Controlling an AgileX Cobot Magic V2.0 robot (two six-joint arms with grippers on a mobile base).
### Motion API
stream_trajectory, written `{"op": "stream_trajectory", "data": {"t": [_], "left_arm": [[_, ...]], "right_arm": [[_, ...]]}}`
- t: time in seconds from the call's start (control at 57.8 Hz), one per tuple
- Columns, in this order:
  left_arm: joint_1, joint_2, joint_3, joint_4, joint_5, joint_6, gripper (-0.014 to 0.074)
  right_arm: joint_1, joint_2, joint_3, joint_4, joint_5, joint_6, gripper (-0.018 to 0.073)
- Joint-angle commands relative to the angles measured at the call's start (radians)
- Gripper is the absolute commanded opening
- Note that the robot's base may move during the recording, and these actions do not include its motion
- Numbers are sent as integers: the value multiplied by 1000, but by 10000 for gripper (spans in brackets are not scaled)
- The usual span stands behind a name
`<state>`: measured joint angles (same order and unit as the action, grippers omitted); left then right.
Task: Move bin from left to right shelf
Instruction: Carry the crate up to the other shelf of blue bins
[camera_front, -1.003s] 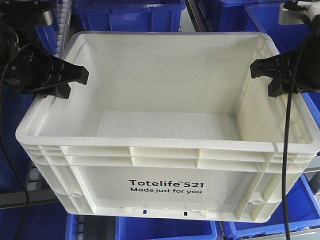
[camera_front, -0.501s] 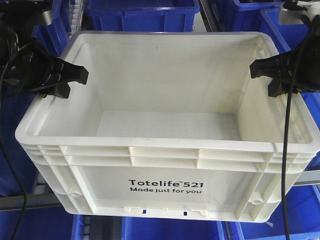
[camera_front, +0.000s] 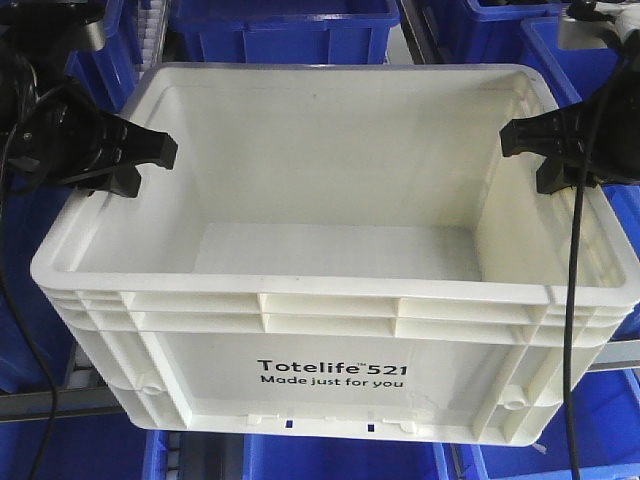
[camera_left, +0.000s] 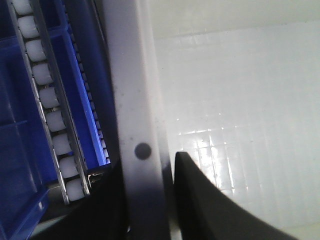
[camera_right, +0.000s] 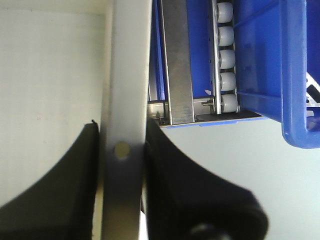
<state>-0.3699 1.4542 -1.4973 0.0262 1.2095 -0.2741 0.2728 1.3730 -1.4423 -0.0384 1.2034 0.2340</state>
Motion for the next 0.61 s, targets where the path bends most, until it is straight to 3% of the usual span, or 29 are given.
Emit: {"op": "stream_trajectory", "data": {"t": [0.0, 0.588], "left_arm": [[-11, -48, -39, -33, -103, 26, -6], [-11, -48, -38, -33, -119, 26, -6]], "right_arm": [[6, -38, -41, 26, -107, -31, 0], [6, -37, -41, 12, -108, -31, 0]]}}
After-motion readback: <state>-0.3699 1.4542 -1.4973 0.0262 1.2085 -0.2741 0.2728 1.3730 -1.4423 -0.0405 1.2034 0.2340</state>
